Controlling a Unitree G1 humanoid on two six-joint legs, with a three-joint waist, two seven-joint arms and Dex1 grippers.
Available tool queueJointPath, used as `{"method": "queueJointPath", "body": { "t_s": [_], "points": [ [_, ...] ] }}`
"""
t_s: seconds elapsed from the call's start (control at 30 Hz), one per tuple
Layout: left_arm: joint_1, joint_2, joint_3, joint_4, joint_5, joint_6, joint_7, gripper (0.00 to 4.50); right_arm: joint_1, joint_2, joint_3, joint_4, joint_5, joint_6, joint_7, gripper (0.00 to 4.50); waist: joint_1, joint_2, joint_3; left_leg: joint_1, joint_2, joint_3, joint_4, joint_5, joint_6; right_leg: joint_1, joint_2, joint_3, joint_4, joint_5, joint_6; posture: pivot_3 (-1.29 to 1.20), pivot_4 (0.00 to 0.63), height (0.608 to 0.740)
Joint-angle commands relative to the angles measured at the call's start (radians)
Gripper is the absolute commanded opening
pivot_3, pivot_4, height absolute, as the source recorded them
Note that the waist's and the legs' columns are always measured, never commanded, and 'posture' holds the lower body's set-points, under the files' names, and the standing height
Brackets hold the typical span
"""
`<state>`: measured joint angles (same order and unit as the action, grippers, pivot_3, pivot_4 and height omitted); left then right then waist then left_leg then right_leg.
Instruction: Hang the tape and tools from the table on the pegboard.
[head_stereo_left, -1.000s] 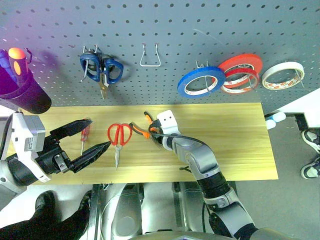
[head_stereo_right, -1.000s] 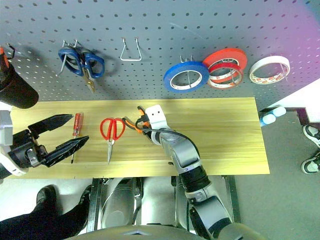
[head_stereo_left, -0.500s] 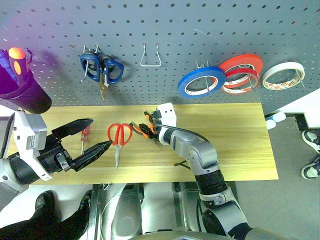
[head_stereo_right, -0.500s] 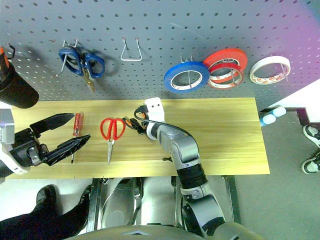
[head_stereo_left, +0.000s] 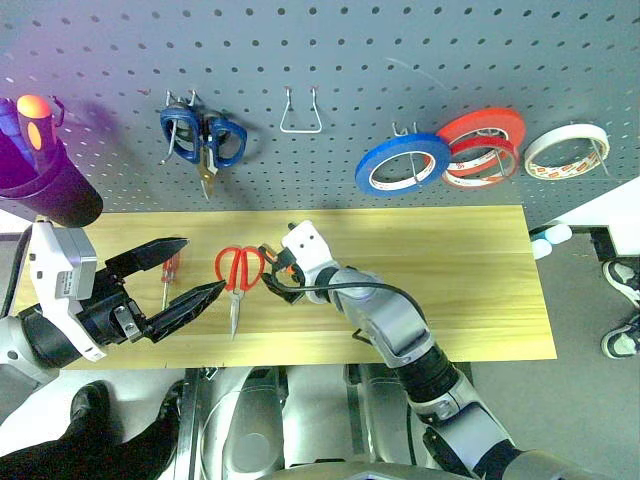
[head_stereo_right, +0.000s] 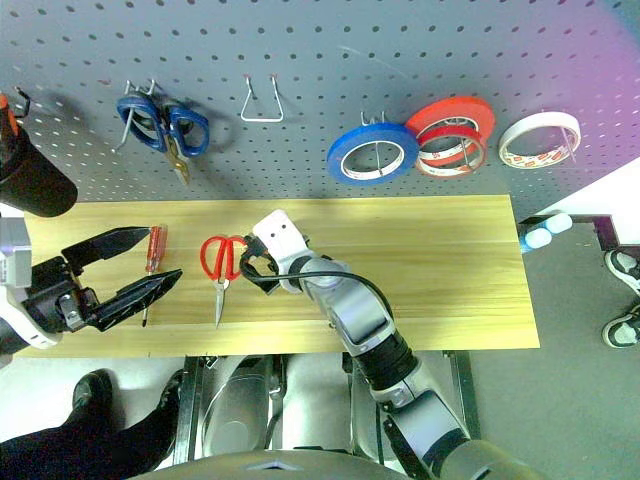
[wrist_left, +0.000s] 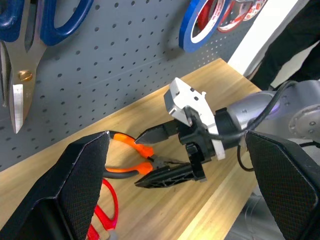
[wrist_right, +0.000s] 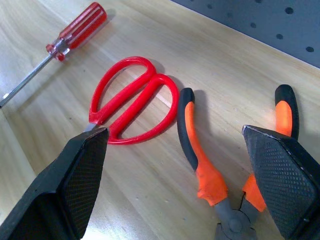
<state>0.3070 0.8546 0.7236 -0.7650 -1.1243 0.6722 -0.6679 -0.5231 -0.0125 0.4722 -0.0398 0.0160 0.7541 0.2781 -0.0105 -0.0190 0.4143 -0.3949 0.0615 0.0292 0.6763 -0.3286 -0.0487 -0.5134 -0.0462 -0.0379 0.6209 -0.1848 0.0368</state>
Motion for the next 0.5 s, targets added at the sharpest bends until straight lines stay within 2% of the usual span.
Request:
{"method": "queueJointPath", "body": {
  "t_s": [0.03,0.5],
  "points": [
    [0.010,0.006,0.009,-0.017,-0.006,-0.004,-0.002,4.50,-0.012,-0.004,0.041,-0.011,-0.067,-0.033,-0.027,4.47,0.000,0.000,0.000,0.000,0.000,0.000,0.000,0.000,0.000,0.000,0.000,0.000,0.000,0.000,0.000,0.18,0.450,0.733],
    [0.015,0.003,0.013,-0.016,-0.005,-0.007,-0.007,4.50,-0.004,0.033,0.049,-0.007,-0.106,0.115,-0.016,4.47,0.000,0.000,0.000,0.000,0.000,-0.001,0.000,0.000,-0.001,0.000,0.000,0.000,0.000,0.000,0.000,0.19,0.456,0.733]
  ]
}}
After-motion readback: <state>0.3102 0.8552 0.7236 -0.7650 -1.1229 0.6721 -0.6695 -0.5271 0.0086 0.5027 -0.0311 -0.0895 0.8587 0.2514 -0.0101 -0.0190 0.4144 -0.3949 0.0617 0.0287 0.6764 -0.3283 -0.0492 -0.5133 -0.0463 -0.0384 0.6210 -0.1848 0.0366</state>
